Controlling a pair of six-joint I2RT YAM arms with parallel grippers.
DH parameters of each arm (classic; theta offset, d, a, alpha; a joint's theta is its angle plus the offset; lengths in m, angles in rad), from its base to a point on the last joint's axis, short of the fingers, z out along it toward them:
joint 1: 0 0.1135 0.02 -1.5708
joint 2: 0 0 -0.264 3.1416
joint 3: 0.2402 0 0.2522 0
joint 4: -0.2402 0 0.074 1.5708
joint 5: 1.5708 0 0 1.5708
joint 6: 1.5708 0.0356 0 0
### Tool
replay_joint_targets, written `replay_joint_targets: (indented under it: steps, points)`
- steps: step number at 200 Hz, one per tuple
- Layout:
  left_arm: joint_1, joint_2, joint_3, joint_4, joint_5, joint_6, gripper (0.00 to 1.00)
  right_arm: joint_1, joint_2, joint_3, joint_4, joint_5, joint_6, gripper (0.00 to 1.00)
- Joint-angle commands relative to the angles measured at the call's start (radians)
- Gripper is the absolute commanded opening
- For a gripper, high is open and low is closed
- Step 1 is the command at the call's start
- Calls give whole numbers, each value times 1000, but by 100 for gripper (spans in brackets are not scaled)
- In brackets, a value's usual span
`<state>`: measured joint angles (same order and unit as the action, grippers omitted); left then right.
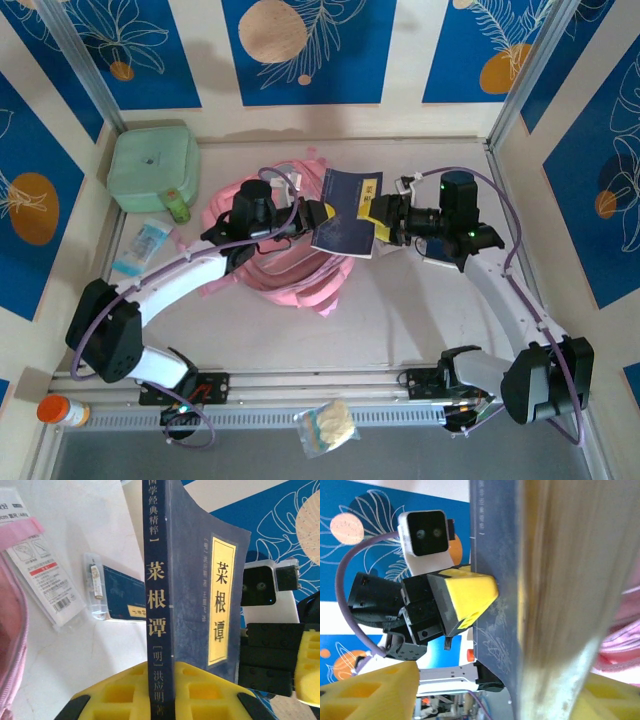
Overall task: Pack the student bag
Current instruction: Pass the book, then open the student bag at the center of the table.
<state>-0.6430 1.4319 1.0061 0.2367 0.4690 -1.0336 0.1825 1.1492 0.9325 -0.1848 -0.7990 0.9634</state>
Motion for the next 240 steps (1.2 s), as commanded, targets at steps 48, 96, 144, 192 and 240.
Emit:
replay_joint_targets:
  steps: [48, 96, 144, 192, 240]
  points:
    - [9, -22, 20, -89, -32, 105, 0, 74, 41, 127, -155, 96, -101, 43]
    - [7, -20, 16, -93, -32, 109, 0, 81, 47, 145, -264, 201, -188, 16]
    - [8, -38, 16, -165, -62, 150, 14, 78, 48, 160, -315, 224, -244, 0]
    - [7, -108, 27, -435, -235, 466, 44, 10, 16, 171, -479, 303, -310, 0]
    - [-28, -67, 33, -653, -437, 788, 54, -33, -48, 89, -563, 335, -353, 0]
